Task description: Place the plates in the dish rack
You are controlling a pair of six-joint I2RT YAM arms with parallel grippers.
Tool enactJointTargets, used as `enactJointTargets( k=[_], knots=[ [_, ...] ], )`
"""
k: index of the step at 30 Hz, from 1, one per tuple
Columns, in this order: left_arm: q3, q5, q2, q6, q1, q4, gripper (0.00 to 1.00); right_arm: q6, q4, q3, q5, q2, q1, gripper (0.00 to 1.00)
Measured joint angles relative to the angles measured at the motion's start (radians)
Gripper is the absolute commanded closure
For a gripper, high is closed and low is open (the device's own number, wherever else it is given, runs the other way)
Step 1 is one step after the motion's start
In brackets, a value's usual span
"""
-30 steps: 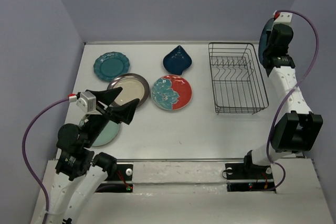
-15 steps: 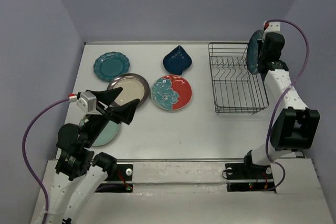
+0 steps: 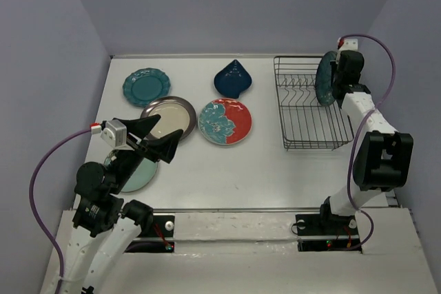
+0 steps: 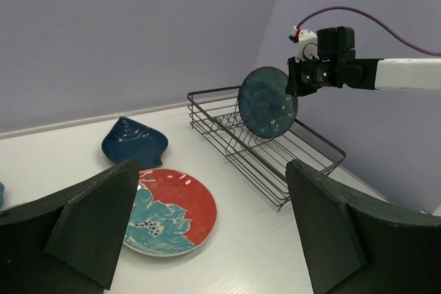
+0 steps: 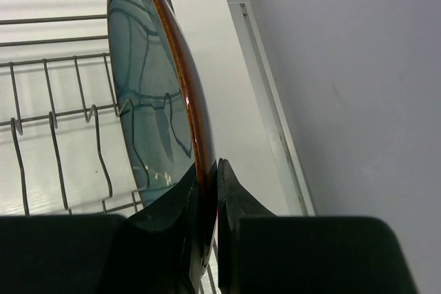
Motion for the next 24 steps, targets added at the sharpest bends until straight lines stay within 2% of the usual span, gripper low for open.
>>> enactJointTargets(
  k=[1,3,4,7,8,10,14,19,21,23,24],
  knots=[
    [0.000,0.000,0.000,0.000,0.000,0.000,0.01,0.000,0.008,0.000,0.001,0.006,0.000,0.91],
    [0.000,0.000,0.000,0.000,0.000,-0.001,0.01,0.000,0.019,0.000,0.005,0.014,0.001,0.78],
    [0.000,0.000,0.000,0.000,0.000,-0.001,0.01,0.002,0.021,-0.001,0.003,0.014,0.001,0.65],
    [0.000,-0.001,0.002,0.000,0.000,-0.001,0.01,0.012,0.045,-0.001,0.004,0.014,0.001,0.42],
    [0.000,-0.002,0.003,0.000,0.000,-0.002,0.01,0.018,0.061,0.009,0.011,0.014,0.001,0.27],
    [0.000,-0.006,0.009,0.000,0.000,-0.002,0.01,0.023,0.063,0.023,0.016,0.014,0.001,0.22],
    [0.000,-0.014,0.024,0.000,0.000,-0.005,0.01,0.087,0.008,0.130,0.023,0.014,0.001,0.19],
    [0.000,-0.031,0.030,0.000,0.007,-0.007,0.01,0.288,-0.058,0.214,-0.038,-0.054,0.022,0.21],
    [0.000,-0.050,0.031,0.000,0.011,-0.010,0.01,0.365,-0.066,0.198,-0.064,-0.110,0.076,0.22],
    [0.000,-0.083,0.036,-0.001,0.016,-0.015,0.01,0.427,-0.058,0.167,-0.080,-0.161,0.192,0.34],
    [0.002,-0.106,0.041,-0.002,0.016,-0.021,0.01,0.472,-0.032,0.125,-0.100,-0.195,0.331,0.41]
  ],
)
